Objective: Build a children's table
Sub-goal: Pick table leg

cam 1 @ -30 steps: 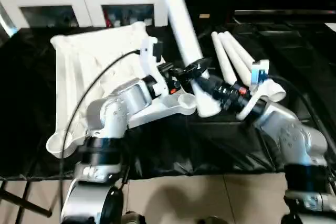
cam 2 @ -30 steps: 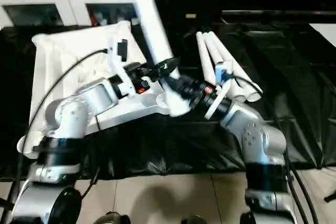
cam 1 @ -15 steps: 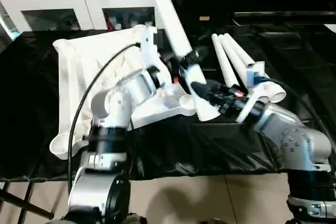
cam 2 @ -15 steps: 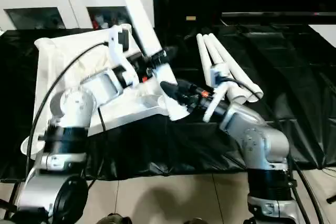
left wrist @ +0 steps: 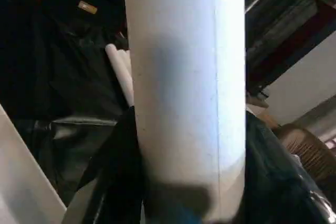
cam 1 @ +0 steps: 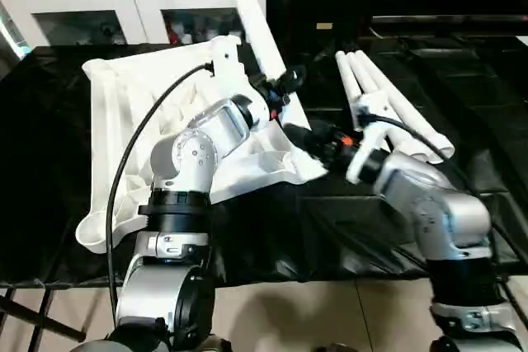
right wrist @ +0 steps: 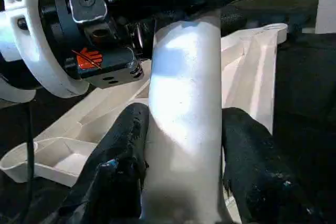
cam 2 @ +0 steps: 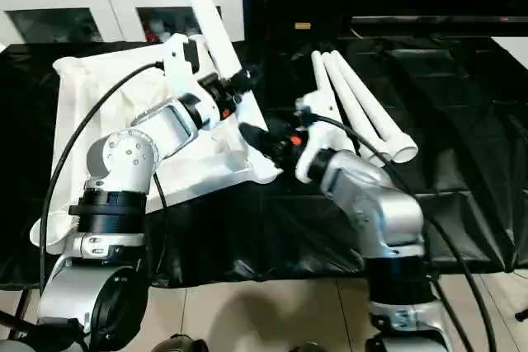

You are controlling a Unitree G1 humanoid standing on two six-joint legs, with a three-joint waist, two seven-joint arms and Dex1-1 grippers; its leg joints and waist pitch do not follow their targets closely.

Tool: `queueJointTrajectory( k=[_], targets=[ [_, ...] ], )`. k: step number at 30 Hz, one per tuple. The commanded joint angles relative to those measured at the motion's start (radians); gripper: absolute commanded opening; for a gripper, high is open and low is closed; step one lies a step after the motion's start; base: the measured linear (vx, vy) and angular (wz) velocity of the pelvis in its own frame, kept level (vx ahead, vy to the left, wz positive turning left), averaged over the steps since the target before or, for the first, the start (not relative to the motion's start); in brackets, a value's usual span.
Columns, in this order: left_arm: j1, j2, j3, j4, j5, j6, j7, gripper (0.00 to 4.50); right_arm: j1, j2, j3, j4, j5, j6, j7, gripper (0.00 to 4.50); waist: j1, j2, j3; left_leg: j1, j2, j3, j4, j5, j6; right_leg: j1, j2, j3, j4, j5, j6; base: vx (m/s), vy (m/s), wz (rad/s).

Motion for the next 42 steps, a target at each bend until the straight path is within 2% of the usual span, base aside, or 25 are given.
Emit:
queueJointTrajectory(
  k=[1,4,5,6,8,9,10,11,13,15,16,18,19,21,22,24,25,26,27,29,30,33,34,37,42],
  targets=[
    [-0.015,0.011,0.011,0.023,0.017,-0.018,0.032,2.0,-0.031,0.002,0.009,-0.038,-0.013,-0.02,-0.004,1.86,-0.002,-0.011,-0.081,0.033,0.017,-0.01,-0.075,-0.248,0.007,0.045,-0.028,0.016,-0.084,-0.289,-0.165,0.0,0.0,0.0],
    [-0.018,0.009,0.02,0.029,0.015,-0.027,0.043,1.96,-0.038,-0.001,0.019,-0.041,-0.016,-0.022,-0.003,1.86,-0.004,-0.014,-0.08,0.032,0.016,-0.01,-0.076,-0.259,0.0,0.045,-0.028,0.017,-0.087,-0.316,-0.152,0.0,0.0,0.0],
    [-0.019,0.008,0.023,0.029,0.014,-0.029,0.047,1.95,-0.04,-0.003,0.024,-0.042,-0.016,-0.022,-0.003,1.86,-0.004,-0.012,-0.08,0.033,0.017,-0.01,-0.077,-0.26,-0.001,0.045,-0.029,0.017,-0.086,-0.314,-0.152,0.0,0.0,0.0],
    [-0.018,0.007,0.027,0.028,0.006,-0.026,0.042,1.95,-0.042,-0.004,0.028,-0.045,-0.015,-0.023,-0.002,1.86,-0.005,-0.016,-0.079,0.032,0.017,-0.01,-0.077,-0.261,0.0,0.044,-0.028,0.017,-0.087,-0.314,-0.152,0.0,0.0,0.0],
    [-0.017,0.006,0.029,0.027,-0.001,-0.026,0.037,1.95,-0.044,-0.005,0.033,-0.046,-0.02,-0.028,0.001,1.86,-0.005,-0.015,-0.079,0.032,0.016,-0.009,-0.076,-0.258,0.002,0.044,-0.029,0.017,-0.087,-0.314,-0.154,0.0,0.0,0.0],
    [-0.016,0.006,0.031,0.026,-0.004,-0.029,0.029,1.95,-0.045,-0.006,0.037,-0.045,-0.025,-0.033,0.002,1.86,-0.006,-0.019,-0.079,0.031,0.016,-0.009,-0.075,-0.255,0.004,0.045,-0.029,0.018,-0.087,-0.317,-0.152,0.0,0.0,0.0],
    [-0.016,0.006,0.031,0.026,-0.004,-0.03,0.029,1.95,-0.046,-0.006,0.037,-0.044,-0.024,-0.032,0.003,2.21,-0.005,-0.017,-0.079,0.031,0.016,-0.009,-0.076,-0.251,0.004,0.044,-0.029,0.018,-0.086,-0.317,-0.15,0.0,0.0,0.0],
    [-0.013,0.008,0.029,0.02,-0.008,-0.045,0.001,1.95,-0.054,0.0,0.025,-0.036,0.002,-0.016,0.013,2.42,-0.006,-0.018,-0.079,0.031,0.016,-0.009,-0.076,-0.251,0.005,0.044,-0.029,0.018,-0.087,-0.317,-0.15,0.0,0.0,0.0],
    [-0.009,0.016,0.022,0.011,-0.02,-0.059,-0.049,1.95,-0.066,0.003,-0.008,-0.024,0.044,0.008,0.027,2.56,-0.005,-0.019,-0.08,0.031,0.015,-0.009,-0.075,-0.247,0.011,0.044,-0.03,0.018,-0.088,-0.324,-0.15,0.0,0.0,0.0],
    [-0.008,0.026,0.013,0.006,-0.027,-0.071,-0.094,1.93,-0.073,-0.007,-0.03,-0.014,0.067,0.019,0.046,2.83,-0.006,-0.025,-0.079,0.031,0.017,-0.007,-0.075,-0.239,0.019,0.044,-0.029,0.019,-0.087,-0.312,-0.154,0.0,0.0,0.0],
    [-0.006,0.033,0.006,0.004,-0.031,-0.07,-0.116,1.93,-0.077,-0.016,-0.04,-0.009,0.082,0.027,0.063,2.83,-0.004,-0.021,-0.08,0.032,0.018,-0.008,-0.075,-0.233,0.021,0.044,-0.029,0.019,-0.083,-0.303,-0.157,0.0,0.0,0.0],
    [0.0,0.056,-0.015,0.0,-0.04,-0.074,-0.191,1.92,-0.087,-0.052,-0.07,0.008,0.129,0.053,0.13,2.98,-0.003,-0.023,-0.079,0.033,0.017,-0.007,-0.075,-0.233,0.03,0.045,-0.029,0.019,-0.085,-0.306,-0.16,0.0,0.0,0.0],
    [0.002,0.064,-0.023,0.0,-0.043,-0.077,-0.22,1.92,-0.09,-0.067,-0.078,0.013,0.146,0.062,0.157,3.05,-0.003,-0.022,-0.08,0.033,0.018,-0.007,-0.074,-0.231,0.029,0.046,-0.03,0.019,-0.083,-0.301,-0.16,0.0,0.0,0.0],
    [0.009,0.085,-0.045,-0.003,-0.052,-0.077,-0.302,1.91,-0.096,-0.111,-0.08,0.031,0.178,0.091,0.237,3.35,0.001,-0.029,-0.08,0.032,0.019,-0.004,-0.073,-0.21,0.033,0.046,-0.03,0.02,-0.081,-0.277,-0.177,0.0,0.0,0.0],
    [0.009,0.086,-0.046,-0.003,-0.052,-0.077,-0.305,1.91,-0.097,-0.113,-0.08,0.031,0.179,0.092,0.241,3.35,0.002,-0.027,-0.081,0.033,0.019,-0.005,-0.072,-0.205,0.034,0.049,-0.031,0.019,-0.079,-0.271,-0.181,0.0,0.0,0.0],
    [0.016,0.101,-0.06,-0.013,-0.066,-0.061,-0.362,1.91,-0.101,-0.144,-0.07,0.044,0.196,0.113,0.302,3.46,0.005,-0.029,-0.082,0.032,0.019,-0.004,-0.071,-0.194,0.039,0.051,-0.033,0.019,-0.076,-0.257,-0.191,0.0,0.0,0.0],
    [0.024,0.118,-0.078,-0.029,-0.086,-0.047,-0.439,1.91,-0.108,-0.178,-0.055,0.061,0.205,0.131,0.367,3.46,0.004,-0.028,-0.082,0.032,0.02,-0.003,-0.071,-0.19,0.04,0.049,-0.033,0.02,-0.075,-0.252,-0.194,0.0,0.0,0.0],
    [0.028,0.134,-0.095,-0.038,-0.099,-0.03,-0.491,1.91,-0.113,-0.204,-0.037,0.074,0.209,0.141,0.417,3.46,0.005,-0.039,-0.083,0.03,0.018,-0.003,-0.068,-0.184,0.048,0.054,-0.034,0.018,-0.072,-0.253,-0.205,0.0,0.0,0.0],
    [0.03,0.144,-0.105,-0.044,-0.107,-0.018,-0.523,1.91,-0.117,-0.219,-0.025,0.082,0.211,0.146,0.447,3.46,0.007,-0.035,-0.08,0.031,0.022,-0.002,-0.069,-0.178,0.049,0.05,-0.035,0.021,-0.073,-0.255,-0.209,0.0,0.0,0.0],
    [0.026,0.158,-0.12,-0.041,-0.11,-0.001,-0.552,1.91,-0.12,-0.238,-0.003,0.096,0.206,0.143,0.484,3.46,0.005,-0.034,-0.081,0.033,0.02,-0.001,-0.067,-0.182,0.047,0.048,-0.034,0.02,-0.072,-0.255,-0.216,0.0,0.0,0.0],
    [0.022,0.166,-0.129,-0.036,-0.108,0.0,-0.576,1.91,-0.123,-0.244,0.009,0.108,0.198,0.137,0.501,3.46,0.004,-0.043,-0.079,0.03,0.02,-0.001,-0.068,-0.187,0.046,0.051,-0.036,0.02,-0.072,-0.267,-0.214,0.0,0.0,0.0],
    [0.018,0.174,-0.138,-0.027,-0.103,0.002,-0.591,1.91,-0.128,-0.251,0.02,0.123,0.193,0.132,0.517,3.46,0.004,-0.041,-0.078,0.033,0.022,-0.002,-0.069,-0.199,0.037,0.049,-0.037,0.021,-0.075,-0.299,-0.207,0.0,0.0,0.0],
    [0.013,0.178,-0.151,-0.009,-0.081,-0.024,-0.604,1.91,-0.136,-0.255,0.03,0.142,0.185,0.123,0.53,3.46,0.004,-0.048,-0.077,0.033,0.022,-0.002,-0.069,-0.201,0.037,0.048,-0.037,0.02,-0.076,-0.308,-0.203,0.0,0.0,0.0],
    [0.004,0.186,-0.168,0.023,-0.055,-0.058,-0.647,1.91,-0.151,-0.262,0.042,0.173,0.179,0.115,0.554,3.46,0.004,-0.051,-0.076,0.036,0.023,-0.002,-0.072,-0.214,0.025,0.045,-0.036,0.02,-0.078,-0.319,-0.197,0.0,0.0,0.0],
    [0.008,0.203,-0.182,0.012,-0.127,-0.025,-0.805,1.91,-0.179,-0.269,0.067,0.222,0.176,0.115,0.616,3.46,0.006,-0.053,-0.078,0.035,0.023,-0.001,-0.071,-0.2,0.027,0.048,-0.038,0.02,-0.071,-0.283,-0.219,0.0,0.0,0.0]
  ],
)
